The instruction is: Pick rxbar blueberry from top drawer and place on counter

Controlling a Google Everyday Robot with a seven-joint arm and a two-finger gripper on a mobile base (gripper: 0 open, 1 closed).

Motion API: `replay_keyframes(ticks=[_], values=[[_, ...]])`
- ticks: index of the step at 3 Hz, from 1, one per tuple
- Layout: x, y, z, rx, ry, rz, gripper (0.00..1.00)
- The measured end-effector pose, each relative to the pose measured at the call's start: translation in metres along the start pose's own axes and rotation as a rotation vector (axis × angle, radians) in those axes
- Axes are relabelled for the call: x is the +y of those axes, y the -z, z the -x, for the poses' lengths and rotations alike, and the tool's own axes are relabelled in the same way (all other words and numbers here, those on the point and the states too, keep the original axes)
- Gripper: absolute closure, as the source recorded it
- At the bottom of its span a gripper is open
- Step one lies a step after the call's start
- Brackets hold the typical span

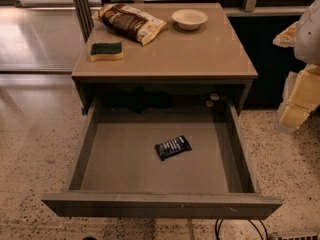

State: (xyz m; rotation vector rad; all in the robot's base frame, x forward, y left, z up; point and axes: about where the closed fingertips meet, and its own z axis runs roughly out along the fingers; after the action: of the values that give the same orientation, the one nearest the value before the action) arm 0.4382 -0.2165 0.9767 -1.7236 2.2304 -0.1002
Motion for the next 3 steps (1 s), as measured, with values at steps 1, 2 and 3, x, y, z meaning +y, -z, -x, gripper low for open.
replay_keyframes(ticks=[1,2,3], values=[[0.0,0.0,0.0,0.0,0.0,0.0,0.0],[-0.003,-0.007,0.003,-0.016,0.023,0.013,0.0],[-0.008,-0.031,0.002,-0.033,0.071,0.06,0.0]])
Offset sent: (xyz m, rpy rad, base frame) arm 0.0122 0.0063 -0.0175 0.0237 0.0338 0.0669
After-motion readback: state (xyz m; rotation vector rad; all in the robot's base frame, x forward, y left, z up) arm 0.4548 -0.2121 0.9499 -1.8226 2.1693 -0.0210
